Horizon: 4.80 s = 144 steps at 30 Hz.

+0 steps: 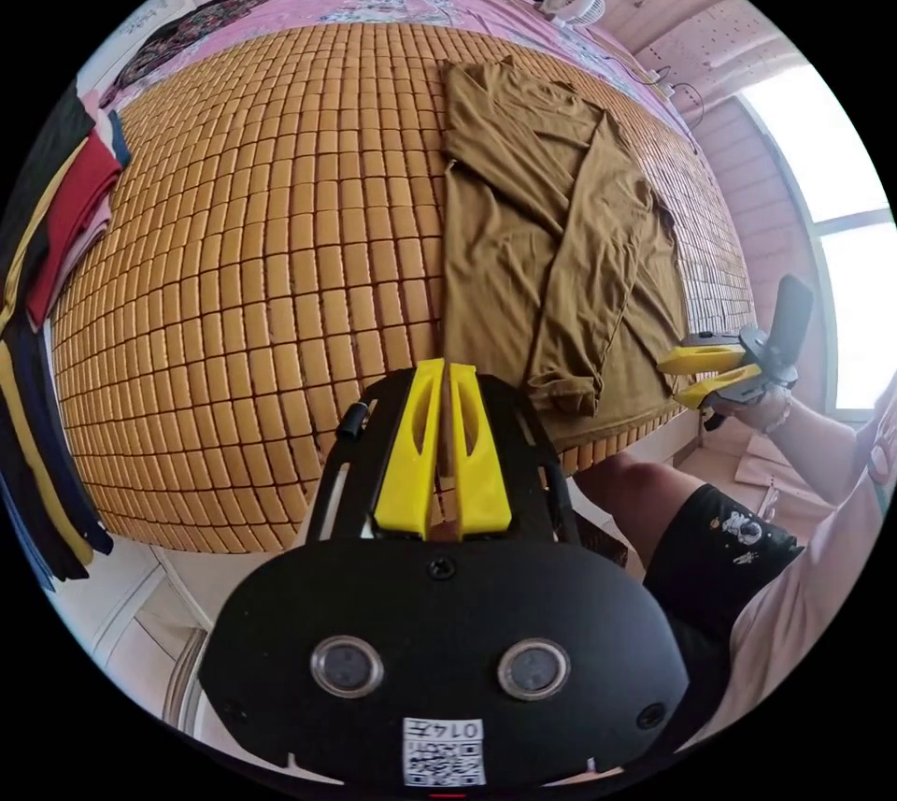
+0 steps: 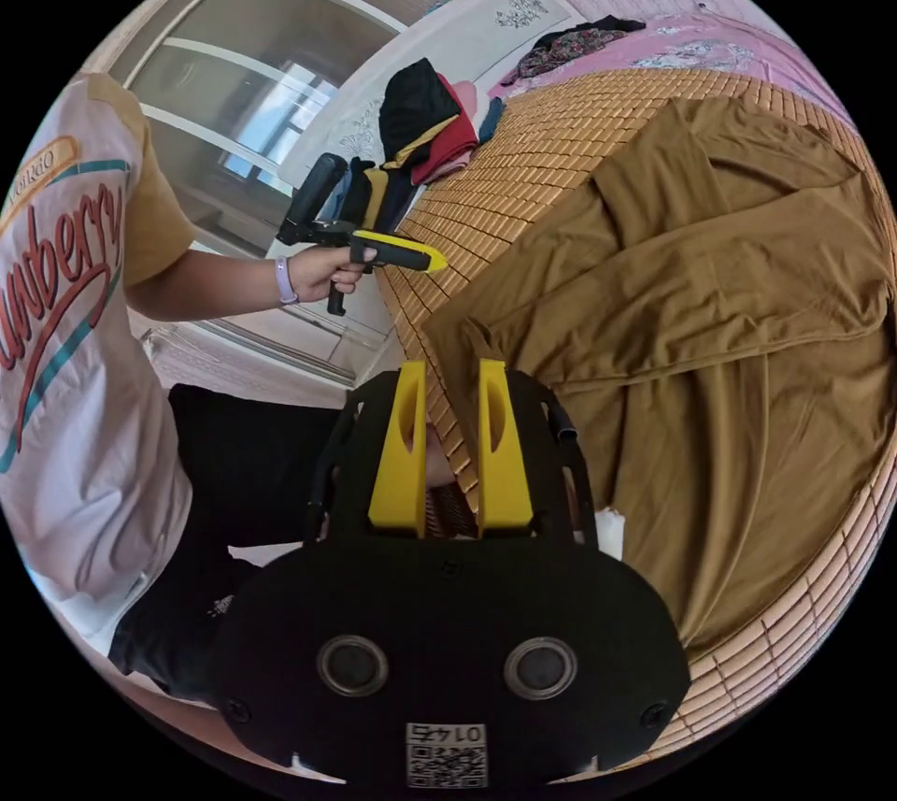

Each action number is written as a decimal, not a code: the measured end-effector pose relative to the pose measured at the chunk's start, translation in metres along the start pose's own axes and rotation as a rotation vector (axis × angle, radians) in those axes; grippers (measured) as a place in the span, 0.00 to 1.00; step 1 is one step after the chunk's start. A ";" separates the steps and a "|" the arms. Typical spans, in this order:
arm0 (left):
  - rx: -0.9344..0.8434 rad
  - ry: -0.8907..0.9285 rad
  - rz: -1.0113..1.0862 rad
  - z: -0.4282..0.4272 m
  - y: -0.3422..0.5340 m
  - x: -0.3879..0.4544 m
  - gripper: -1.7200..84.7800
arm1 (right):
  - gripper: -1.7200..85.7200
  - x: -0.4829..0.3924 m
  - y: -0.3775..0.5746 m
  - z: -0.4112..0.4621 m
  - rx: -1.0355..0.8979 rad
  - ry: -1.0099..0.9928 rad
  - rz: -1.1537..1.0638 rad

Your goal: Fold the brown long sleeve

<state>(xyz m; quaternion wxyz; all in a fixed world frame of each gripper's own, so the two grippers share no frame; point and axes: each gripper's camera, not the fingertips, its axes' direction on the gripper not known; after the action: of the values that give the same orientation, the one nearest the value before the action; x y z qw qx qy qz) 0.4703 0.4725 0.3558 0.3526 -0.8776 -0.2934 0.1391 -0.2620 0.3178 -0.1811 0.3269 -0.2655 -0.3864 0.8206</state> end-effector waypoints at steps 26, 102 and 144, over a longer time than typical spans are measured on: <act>0.074 -0.040 0.122 0.110 -0.328 -0.002 0.08 | 0.05 0.338 -0.140 -0.120 0.228 0.696 0.490; 0.041 0.001 0.569 0.140 -0.006 0.192 0.01 | 0.01 0.269 -0.253 0.197 -0.809 0.692 0.024; 0.294 0.104 0.702 0.047 0.293 0.158 0.05 | 0.15 0.022 0.165 -0.008 -0.014 0.562 0.660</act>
<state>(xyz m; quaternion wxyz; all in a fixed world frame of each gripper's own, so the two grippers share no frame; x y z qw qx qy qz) 0.6964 0.4252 0.1108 0.4201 -0.8706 0.0664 0.2473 -0.3254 0.2572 -0.3227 0.1374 -0.5900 -0.1822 0.7745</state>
